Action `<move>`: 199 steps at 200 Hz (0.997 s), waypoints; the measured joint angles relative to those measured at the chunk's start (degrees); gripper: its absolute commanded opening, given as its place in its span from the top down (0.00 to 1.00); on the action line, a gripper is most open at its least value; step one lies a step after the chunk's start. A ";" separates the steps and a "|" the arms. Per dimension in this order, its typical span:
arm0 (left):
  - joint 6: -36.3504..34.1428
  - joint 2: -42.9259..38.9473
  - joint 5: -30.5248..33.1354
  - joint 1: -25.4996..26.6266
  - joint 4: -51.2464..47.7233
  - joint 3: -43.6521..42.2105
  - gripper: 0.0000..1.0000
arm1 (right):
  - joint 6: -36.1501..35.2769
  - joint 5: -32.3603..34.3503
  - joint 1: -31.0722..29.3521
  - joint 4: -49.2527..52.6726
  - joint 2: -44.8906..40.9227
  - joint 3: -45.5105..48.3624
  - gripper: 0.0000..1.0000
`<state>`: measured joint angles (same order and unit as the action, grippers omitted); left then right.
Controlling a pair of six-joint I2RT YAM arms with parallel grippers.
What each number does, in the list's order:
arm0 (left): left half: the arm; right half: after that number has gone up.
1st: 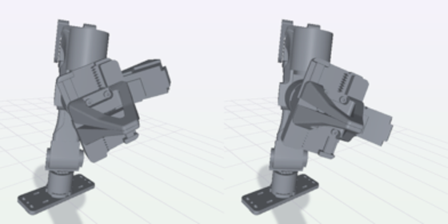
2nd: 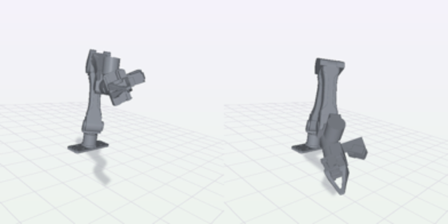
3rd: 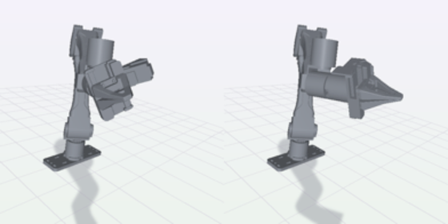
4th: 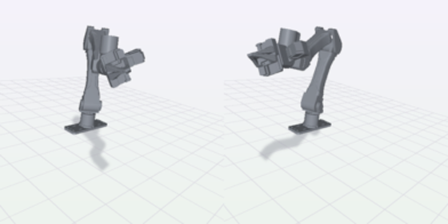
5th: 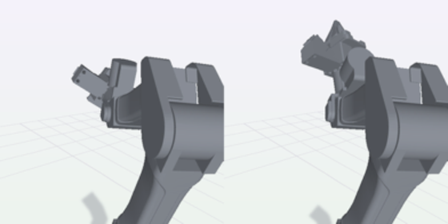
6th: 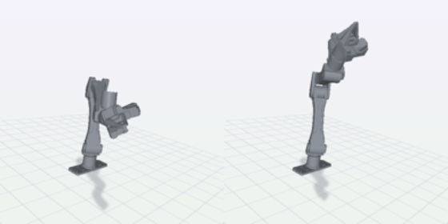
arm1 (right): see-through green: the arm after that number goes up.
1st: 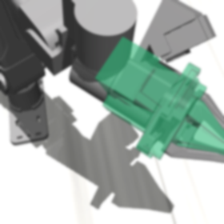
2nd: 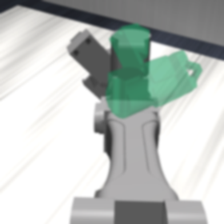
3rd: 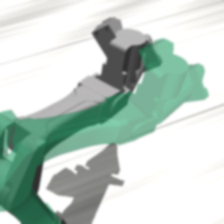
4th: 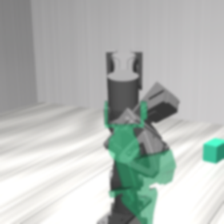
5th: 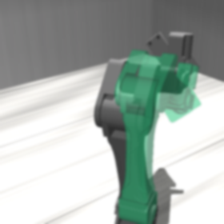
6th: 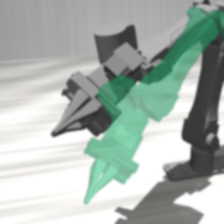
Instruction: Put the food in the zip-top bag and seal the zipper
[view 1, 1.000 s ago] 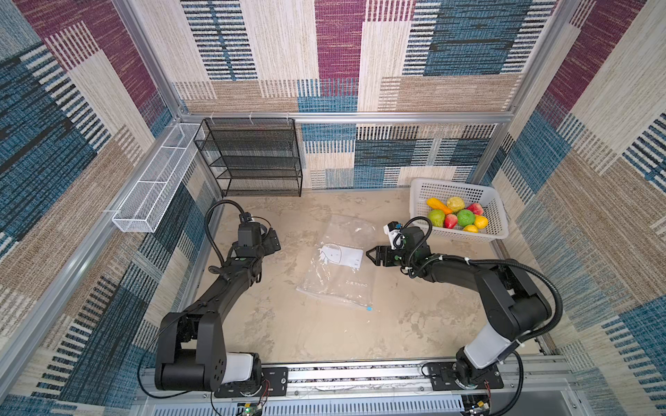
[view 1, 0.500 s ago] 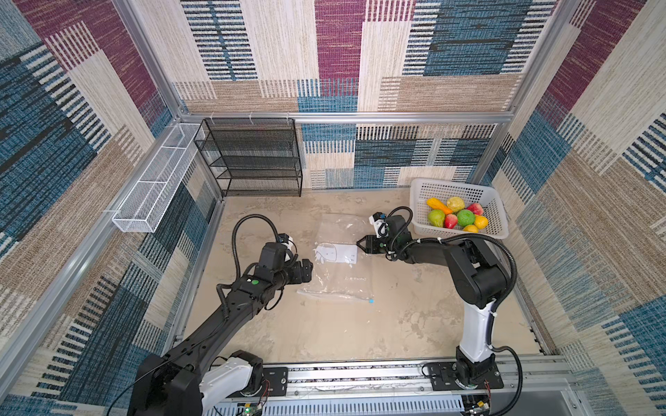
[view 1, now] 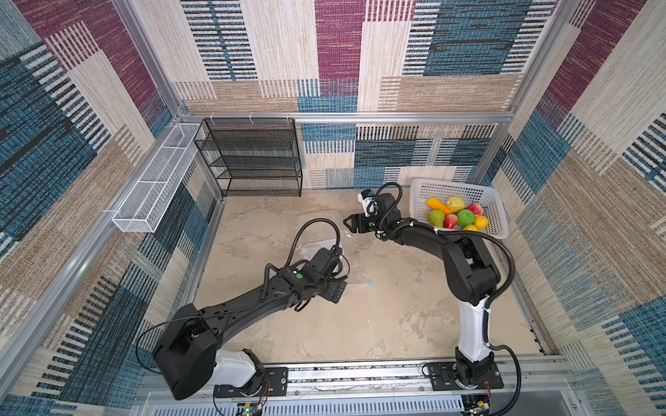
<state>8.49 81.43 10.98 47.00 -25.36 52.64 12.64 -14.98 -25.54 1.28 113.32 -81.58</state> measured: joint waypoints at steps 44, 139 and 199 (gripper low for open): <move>-8.20 9.62 5.27 4.22 0.74 3.89 0.14 | -2.58 17.00 0.81 5.77 -13.22 5.38 0.01; -15.12 19.85 11.91 4.46 2.95 6.71 0.53 | 2.19 26.93 9.42 10.56 -31.54 28.04 0.01; -15.89 19.30 12.72 3.61 3.76 7.21 1.00 | 2.32 17.44 9.49 8.02 -37.77 33.48 0.01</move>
<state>-7.40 100.73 23.70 50.61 -21.61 59.86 14.96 2.46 -16.05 9.30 75.55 -48.10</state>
